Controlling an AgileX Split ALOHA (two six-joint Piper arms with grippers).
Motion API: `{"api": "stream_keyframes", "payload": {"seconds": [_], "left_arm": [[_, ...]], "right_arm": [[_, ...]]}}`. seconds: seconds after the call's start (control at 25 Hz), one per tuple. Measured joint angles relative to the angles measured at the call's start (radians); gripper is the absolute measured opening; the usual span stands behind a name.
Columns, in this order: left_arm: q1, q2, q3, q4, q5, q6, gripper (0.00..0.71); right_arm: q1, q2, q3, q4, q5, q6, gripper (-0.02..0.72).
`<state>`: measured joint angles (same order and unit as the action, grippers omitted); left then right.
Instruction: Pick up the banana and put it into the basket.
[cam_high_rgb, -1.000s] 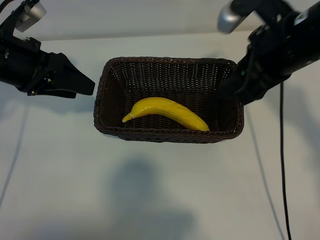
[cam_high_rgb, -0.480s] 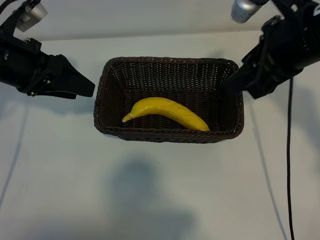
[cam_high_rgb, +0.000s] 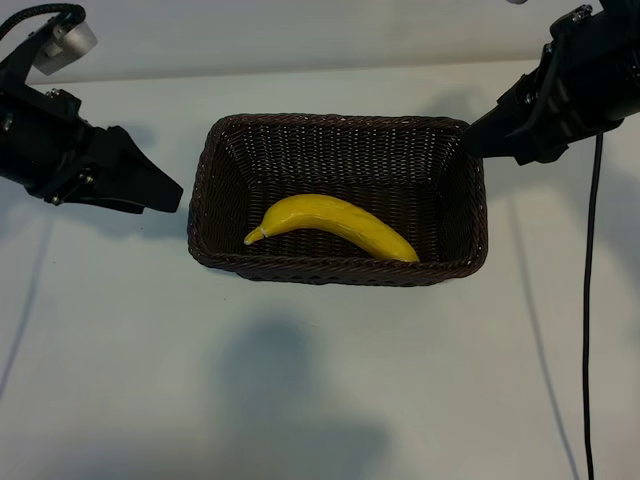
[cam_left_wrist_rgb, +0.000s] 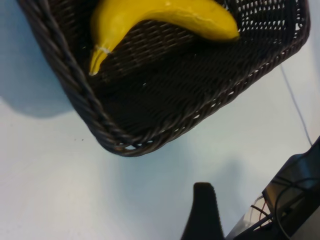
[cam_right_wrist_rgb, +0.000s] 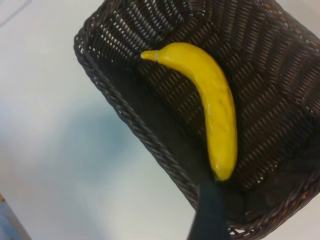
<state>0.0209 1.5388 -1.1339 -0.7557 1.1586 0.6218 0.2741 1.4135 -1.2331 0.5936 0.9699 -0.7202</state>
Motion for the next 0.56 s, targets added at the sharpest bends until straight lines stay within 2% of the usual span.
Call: {"api": "stream_keyframes", "payload": {"seconds": [0.56], "left_arm": [[0.000,-0.001,0.000,0.001,-0.010,0.000,0.585]], "right_arm": [[0.000,0.000,0.000,0.009,0.000,-0.002,0.540]]}}
